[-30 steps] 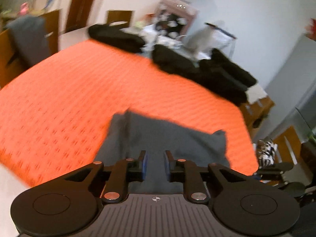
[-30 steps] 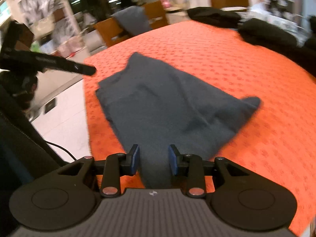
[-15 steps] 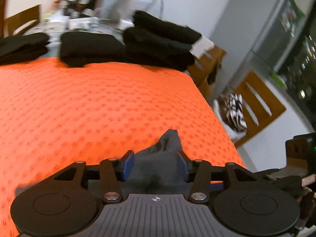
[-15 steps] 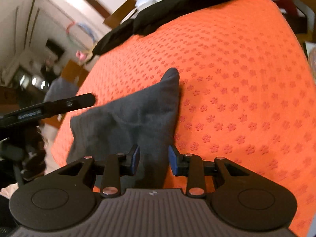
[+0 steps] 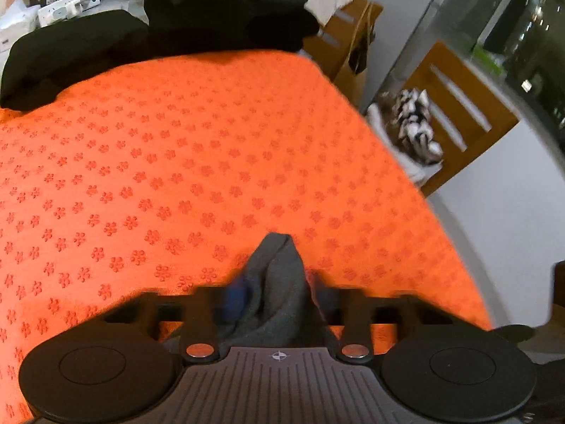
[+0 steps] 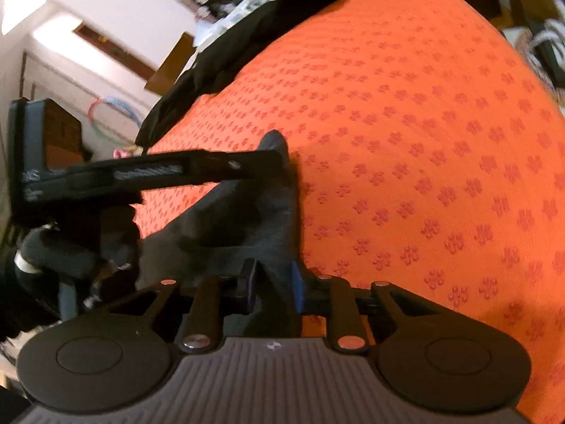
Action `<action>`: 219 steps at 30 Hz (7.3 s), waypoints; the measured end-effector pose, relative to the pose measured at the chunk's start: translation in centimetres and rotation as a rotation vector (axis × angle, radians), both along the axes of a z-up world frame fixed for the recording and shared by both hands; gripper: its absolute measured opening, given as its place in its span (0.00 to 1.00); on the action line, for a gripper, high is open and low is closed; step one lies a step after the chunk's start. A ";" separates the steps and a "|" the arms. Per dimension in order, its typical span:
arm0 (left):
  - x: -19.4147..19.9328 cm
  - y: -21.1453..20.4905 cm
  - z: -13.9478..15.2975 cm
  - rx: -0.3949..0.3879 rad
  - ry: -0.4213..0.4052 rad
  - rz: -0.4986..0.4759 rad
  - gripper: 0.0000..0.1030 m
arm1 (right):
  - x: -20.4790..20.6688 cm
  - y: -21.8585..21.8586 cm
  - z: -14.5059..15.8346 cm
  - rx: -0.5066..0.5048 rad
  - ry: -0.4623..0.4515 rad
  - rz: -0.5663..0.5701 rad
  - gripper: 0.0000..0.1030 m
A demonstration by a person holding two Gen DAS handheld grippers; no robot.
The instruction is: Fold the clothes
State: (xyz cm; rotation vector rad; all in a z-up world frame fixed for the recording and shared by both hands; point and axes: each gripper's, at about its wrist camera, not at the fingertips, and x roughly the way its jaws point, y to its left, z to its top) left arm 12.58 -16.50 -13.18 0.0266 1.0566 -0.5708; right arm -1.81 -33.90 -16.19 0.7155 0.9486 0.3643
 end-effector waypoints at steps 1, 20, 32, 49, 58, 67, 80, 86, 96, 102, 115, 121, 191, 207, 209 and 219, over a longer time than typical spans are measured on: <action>0.0 -0.2 -0.2 0.012 -0.011 -0.009 0.18 | -0.2 0.0 -0.1 0.004 0.001 -0.010 0.17; 1.3 0.9 -0.7 -0.041 -0.041 -0.130 0.13 | -9.1 4.0 1.0 -0.094 0.028 -0.152 0.01; 1.5 1.4 -0.3 -0.098 -0.025 -0.158 0.12 | -6.6 3.9 0.2 -0.142 -0.021 -0.204 0.40; 0.9 3.7 1.9 -0.206 -0.097 -0.120 0.10 | -1.6 2.6 -2.1 0.078 -0.069 -0.117 0.21; 0.2 1.5 -0.1 -0.147 -0.100 -0.164 0.10 | -4.8 3.4 -0.2 0.036 0.012 -0.116 0.20; 0.0 0.6 -1.4 -0.139 -0.080 -0.199 0.11 | -7.4 3.6 0.7 -0.016 0.080 -0.110 0.21; 0.0 0.9 -1.6 -0.150 -0.080 -0.229 0.16 | -9.6 3.1 2.6 -0.093 0.071 -0.164 0.17; 0.0 0.9 -1.5 -0.144 -0.092 -0.225 0.16 | -9.3 4.0 0.4 -0.075 0.106 -0.181 0.10; -0.2 3.7 1.6 -0.266 -0.073 -0.265 0.32 | -13.0 5.5 3.9 -0.145 0.055 -0.159 0.05; -2.4 7.3 4.2 -0.199 -0.129 -0.312 0.36 | -11.8 6.0 5.6 -0.193 -0.031 -0.159 0.08; -7.8 15.3 2.0 -0.087 -0.107 -0.247 0.32 | -5.2 12.3 5.4 -0.487 -0.186 0.037 0.34; -8.8 18.2 2.8 -0.142 -0.114 -0.183 0.31 | -6.0 16.2 4.5 -0.578 -0.247 0.195 0.38; -9.8 26.3 2.0 -0.244 -0.179 0.262 0.08 | -6.6 26.3 5.5 -0.614 -0.626 0.694 0.16; -13.2 20.3 3.7 -0.226 -0.180 -0.010 0.18 | -5.8 18.7 8.4 -0.617 -0.569 0.342 0.34; -13.8 19.7 3.0 -0.202 -0.159 -0.033 0.18 | -5.0 17.7 7.7 -0.630 -0.524 0.309 0.34; -15.4 22.7 1.0 -0.163 -0.072 0.011 0.08 | -2.8 13.7 5.1 -0.692 -0.327 0.313 0.38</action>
